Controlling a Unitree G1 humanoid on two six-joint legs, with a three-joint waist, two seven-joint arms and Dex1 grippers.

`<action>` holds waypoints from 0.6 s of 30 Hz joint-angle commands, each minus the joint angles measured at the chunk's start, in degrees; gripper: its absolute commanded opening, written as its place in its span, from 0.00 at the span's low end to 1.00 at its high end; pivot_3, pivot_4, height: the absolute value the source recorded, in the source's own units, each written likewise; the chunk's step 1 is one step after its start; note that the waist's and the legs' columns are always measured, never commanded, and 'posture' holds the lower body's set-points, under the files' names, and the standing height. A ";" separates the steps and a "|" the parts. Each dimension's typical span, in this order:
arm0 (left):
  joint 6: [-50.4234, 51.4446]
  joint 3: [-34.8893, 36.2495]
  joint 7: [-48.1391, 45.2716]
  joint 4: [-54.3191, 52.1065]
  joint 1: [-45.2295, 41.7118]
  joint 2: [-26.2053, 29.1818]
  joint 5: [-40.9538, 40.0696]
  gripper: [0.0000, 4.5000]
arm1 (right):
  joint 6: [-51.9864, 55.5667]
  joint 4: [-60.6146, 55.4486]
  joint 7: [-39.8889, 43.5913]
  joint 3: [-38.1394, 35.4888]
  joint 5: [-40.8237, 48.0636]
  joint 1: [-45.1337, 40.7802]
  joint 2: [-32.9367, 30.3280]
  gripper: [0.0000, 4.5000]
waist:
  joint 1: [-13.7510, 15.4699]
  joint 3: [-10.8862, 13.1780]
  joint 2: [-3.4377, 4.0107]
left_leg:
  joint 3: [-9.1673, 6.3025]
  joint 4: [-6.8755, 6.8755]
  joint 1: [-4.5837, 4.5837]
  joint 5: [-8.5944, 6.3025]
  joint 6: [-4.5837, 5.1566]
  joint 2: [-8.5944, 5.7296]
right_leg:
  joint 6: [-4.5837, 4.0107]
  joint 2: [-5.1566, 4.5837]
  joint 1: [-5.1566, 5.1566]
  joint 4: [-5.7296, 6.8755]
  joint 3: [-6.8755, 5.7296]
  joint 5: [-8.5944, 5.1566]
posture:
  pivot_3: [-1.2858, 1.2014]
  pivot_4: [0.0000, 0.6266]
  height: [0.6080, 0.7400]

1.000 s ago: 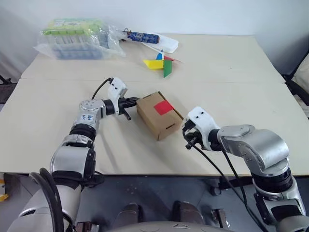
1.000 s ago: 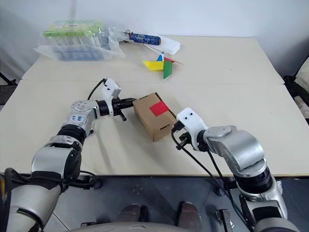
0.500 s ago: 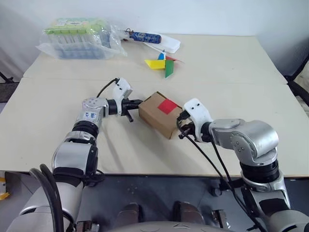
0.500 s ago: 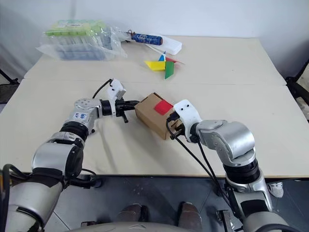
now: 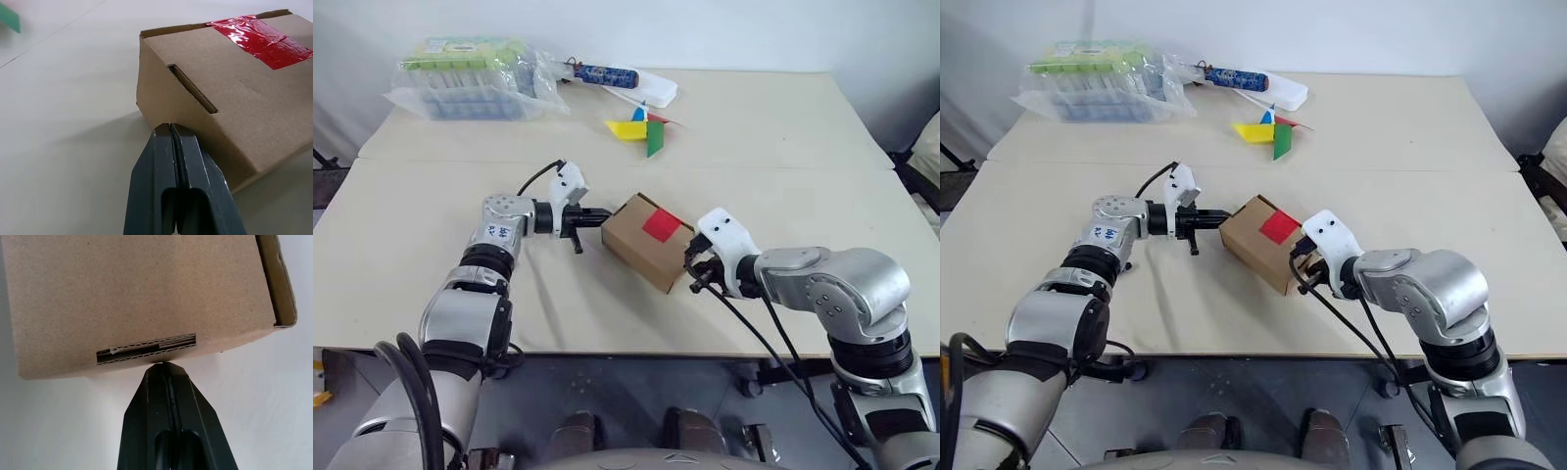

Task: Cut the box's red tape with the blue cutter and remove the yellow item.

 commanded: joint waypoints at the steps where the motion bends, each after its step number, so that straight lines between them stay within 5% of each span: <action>1: 0.28 -1.28 -2.74 -2.45 0.56 -1.85 0.37 0.00 | 0.26 -2.78 -1.20 -1.61 2.40 0.38 -1.78 0.00 | 0.14 0.00 0.00 | 0.00 0.00 0.00 0.00 0.00 0.00 | 0.00 0.00 0.00 0.00 0.00 0.00 | 0.52 0.24 1.00; 18: -0.33 -0.87 -1.16 -1.62 0.42 -1.24 0.81 0.00 | 0.26 -3.86 -5.27 -3.28 6.02 1.54 -4.13 0.00 | 0.13 0.01 -0.01 | 0.00 0.02 0.00 0.00 0.00 0.00 | 0.00 -0.01 0.01 -0.01 0.00 0.00 | 0.52 0.24 1.00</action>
